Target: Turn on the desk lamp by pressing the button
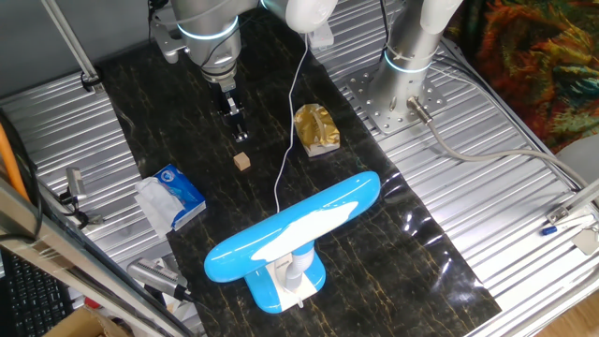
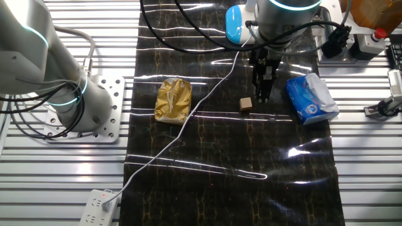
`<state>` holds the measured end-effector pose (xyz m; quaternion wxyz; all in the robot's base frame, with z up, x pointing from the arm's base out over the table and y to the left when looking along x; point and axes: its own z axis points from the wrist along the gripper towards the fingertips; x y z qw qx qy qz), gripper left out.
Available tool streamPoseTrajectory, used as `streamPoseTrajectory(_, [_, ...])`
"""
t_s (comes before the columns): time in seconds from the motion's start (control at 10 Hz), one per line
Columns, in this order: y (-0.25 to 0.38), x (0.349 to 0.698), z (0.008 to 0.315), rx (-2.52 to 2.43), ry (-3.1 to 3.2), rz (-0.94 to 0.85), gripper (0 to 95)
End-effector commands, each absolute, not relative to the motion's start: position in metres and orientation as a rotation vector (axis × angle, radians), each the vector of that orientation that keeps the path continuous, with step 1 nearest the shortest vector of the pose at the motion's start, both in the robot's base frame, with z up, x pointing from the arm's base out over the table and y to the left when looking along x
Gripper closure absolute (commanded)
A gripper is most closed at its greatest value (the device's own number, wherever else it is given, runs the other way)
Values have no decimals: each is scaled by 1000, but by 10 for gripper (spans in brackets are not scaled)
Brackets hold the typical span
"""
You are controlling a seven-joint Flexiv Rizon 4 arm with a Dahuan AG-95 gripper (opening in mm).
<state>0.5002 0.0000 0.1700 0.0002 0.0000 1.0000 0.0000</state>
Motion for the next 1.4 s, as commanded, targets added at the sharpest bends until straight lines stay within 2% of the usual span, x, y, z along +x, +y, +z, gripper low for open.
streamPoseTrajectory(0.1, [0, 500, 170, -272, 3060, -145, 950])
streamPoseTrajectory(0.3, [0, 500, 170, -173, 3068, 24, 950])
streamPoseTrajectory(0.8, [0, 500, 170, -183, 3076, -3, 950])
streamPoseTrajectory(1.2, [0, 501, 169, -187, 3076, -134, 950])
streamPoseTrajectory(1.4, [8, 503, 166, -139, 3075, -131, 950])
